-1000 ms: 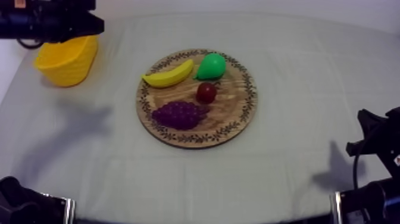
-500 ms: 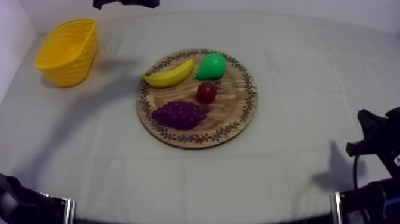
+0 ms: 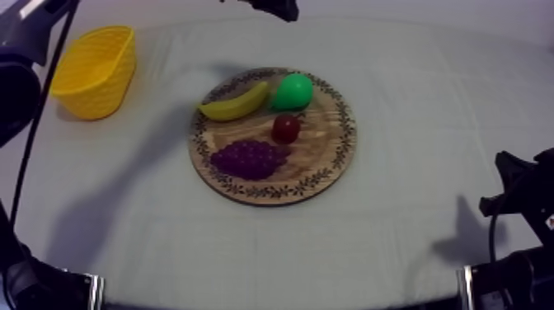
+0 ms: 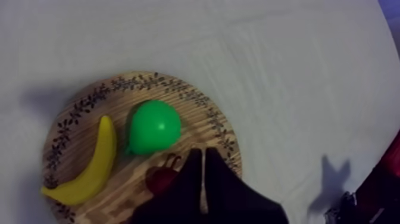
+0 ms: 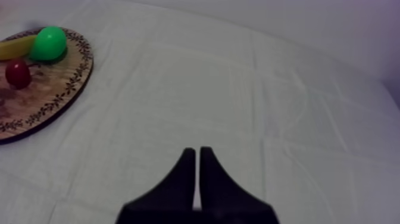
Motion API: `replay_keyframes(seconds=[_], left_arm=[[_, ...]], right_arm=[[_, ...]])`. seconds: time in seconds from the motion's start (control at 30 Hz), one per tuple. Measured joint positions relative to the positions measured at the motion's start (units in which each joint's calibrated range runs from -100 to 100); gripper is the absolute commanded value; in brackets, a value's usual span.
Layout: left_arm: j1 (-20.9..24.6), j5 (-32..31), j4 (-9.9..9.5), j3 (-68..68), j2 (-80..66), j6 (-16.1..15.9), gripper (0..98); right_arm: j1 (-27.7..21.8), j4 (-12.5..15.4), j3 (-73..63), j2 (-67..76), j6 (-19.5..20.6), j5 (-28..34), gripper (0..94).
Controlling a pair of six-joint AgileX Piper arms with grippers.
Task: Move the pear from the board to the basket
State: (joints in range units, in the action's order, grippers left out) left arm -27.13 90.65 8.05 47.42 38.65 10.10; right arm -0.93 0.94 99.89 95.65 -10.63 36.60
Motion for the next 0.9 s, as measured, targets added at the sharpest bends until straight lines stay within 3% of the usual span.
replay_keyframes(seconds=[0.2,0.37,0.73,0.9], left_arm=[[0.5,1.6,-0.69,6.8,6.2,-2.5,0.0],[1.2,2.3,-1.04,6.2,6.4,-7.2,0.0],[1.9,5.8,-0.98,6.8,3.8,-28.6,2.7],[2.1,6.6,-1.07,5.4,1.9,-35.8,24.8]], right_arm=[[0.0,0.0,0.0,0.0,0.0,0.0,0.4],[0.0,0.0,0.0,0.0,0.0,0.0,0.4],[0.0,0.0,0.0,0.0,-0.1,0.0,0.4],[0.0,0.0,0.0,0.0,-0.1,0.0,0.4]])
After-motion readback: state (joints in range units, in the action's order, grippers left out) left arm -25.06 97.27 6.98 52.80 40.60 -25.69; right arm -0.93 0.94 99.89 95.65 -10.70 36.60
